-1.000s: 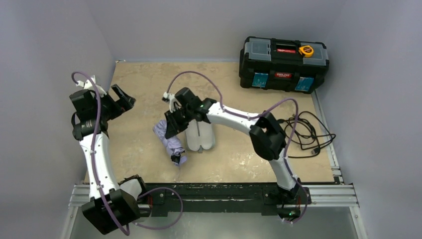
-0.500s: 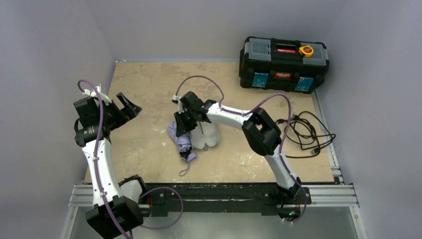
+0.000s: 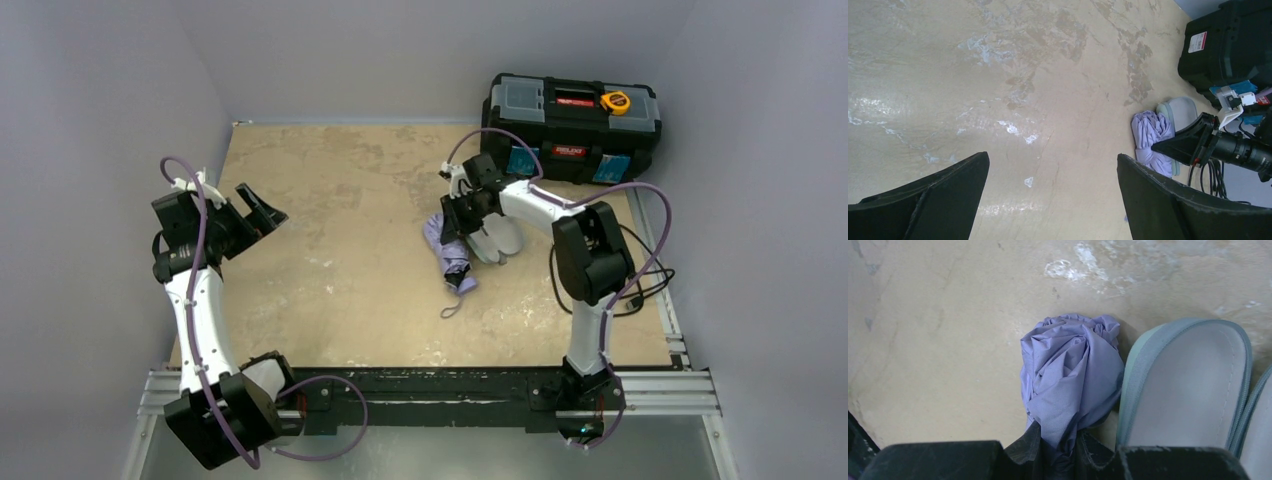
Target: Open the umbrella
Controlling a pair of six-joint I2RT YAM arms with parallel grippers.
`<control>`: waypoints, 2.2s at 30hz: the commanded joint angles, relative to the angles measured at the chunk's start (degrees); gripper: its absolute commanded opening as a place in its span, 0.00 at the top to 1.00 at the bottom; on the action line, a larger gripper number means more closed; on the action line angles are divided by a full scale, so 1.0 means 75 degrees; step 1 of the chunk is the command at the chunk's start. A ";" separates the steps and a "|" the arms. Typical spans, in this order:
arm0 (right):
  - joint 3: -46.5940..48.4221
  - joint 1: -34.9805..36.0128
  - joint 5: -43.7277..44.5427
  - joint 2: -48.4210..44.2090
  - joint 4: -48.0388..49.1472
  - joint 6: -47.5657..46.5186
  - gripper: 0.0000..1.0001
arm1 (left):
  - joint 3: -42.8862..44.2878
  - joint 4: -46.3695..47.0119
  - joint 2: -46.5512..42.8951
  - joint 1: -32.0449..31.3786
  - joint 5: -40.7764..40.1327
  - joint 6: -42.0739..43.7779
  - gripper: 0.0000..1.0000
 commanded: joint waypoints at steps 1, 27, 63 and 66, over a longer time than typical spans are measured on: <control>-0.0120 -0.0165 -0.0021 -0.0036 -0.1039 -0.1723 1.00 | -0.0090 0.0251 -0.0011 0.0040 0.0337 0.0085 0.00; 0.1176 0.1940 0.1095 -0.0674 -0.1514 -0.3833 0.01 | 0.0048 0.0284 -0.1180 0.0046 0.1336 0.2116 0.00; 0.0147 0.2715 0.1587 0.0515 0.1418 -0.3166 0.39 | -0.0119 0.0978 -0.1798 0.0046 0.1713 0.1839 0.00; 0.0180 0.2496 0.1539 0.0607 0.1251 -0.3499 0.38 | -0.0035 0.1114 -0.1665 0.0045 0.2191 0.2084 0.00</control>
